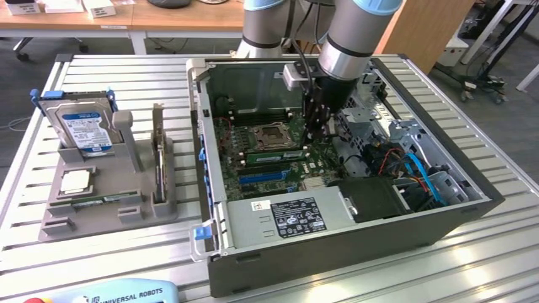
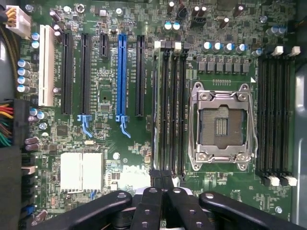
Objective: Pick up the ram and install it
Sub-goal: 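Press down the ram until it locks into place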
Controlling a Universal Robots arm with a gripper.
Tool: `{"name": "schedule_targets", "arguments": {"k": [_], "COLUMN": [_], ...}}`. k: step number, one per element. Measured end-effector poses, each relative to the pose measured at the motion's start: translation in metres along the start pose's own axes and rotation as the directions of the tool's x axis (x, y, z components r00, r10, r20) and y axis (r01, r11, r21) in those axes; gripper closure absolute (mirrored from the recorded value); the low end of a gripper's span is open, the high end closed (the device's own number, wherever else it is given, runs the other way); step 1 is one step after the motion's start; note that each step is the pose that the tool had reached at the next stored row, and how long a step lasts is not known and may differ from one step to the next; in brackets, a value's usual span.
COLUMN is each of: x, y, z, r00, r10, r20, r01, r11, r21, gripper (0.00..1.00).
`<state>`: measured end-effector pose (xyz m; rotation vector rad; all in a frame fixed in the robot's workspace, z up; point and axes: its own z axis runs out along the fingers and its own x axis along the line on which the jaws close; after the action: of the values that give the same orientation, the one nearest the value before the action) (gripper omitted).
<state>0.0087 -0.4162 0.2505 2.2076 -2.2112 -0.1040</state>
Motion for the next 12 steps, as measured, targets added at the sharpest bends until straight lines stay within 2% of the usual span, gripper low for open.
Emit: {"name": "schedule_targets", "arguments": {"k": [6,9,12], "x": [0.0,0.0,0.0], "y": [0.0009,0.0092,0.0219], "z": [0.0,0.0006,0.0018], "r00": [1.0,1.0,1.0], "r10": [0.0,0.0,0.0], "r20": [-0.0001,-0.0003,-0.0003], "r01": [0.0,0.0,0.0], "r11": [1.0,1.0,1.0], "r21": [0.0,0.0,0.0], "gripper": [0.9,0.9,0.9]}}
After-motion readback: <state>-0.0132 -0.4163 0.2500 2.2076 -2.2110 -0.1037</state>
